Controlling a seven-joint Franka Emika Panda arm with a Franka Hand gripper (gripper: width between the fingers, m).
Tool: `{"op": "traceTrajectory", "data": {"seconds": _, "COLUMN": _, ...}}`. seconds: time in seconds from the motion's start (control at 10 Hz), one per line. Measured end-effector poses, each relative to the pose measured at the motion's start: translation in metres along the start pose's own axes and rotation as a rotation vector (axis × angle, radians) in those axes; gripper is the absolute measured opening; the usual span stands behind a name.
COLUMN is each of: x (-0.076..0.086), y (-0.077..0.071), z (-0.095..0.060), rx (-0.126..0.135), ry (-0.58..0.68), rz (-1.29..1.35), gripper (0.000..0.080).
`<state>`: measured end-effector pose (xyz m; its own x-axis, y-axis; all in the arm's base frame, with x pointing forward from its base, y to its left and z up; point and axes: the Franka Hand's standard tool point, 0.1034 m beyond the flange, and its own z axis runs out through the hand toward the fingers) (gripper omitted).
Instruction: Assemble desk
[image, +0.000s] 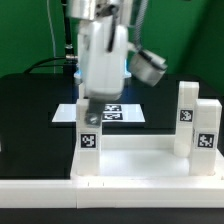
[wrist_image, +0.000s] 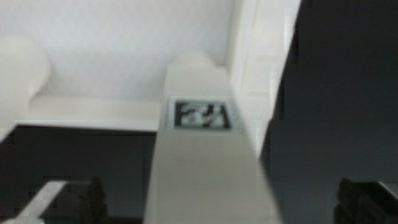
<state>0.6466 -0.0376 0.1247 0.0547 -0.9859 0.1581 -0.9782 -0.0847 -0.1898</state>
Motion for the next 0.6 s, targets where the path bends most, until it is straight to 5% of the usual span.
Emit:
{"op": "traceTrajectory", "data": {"seconds": 0.2, "x": 0.012, "y": 0.005, "z": -0.009, "rx": 0.21, "ry": 0.038, "rz": 0.093, "gripper": 0.0649}}
{"op": "traceTrajectory", "data": {"seconds": 0.6, "x": 0.015, "y": 0.01, "z": -0.005, "rx": 0.208, "ry": 0.054, "rz": -0.005, "gripper": 0.0649}}
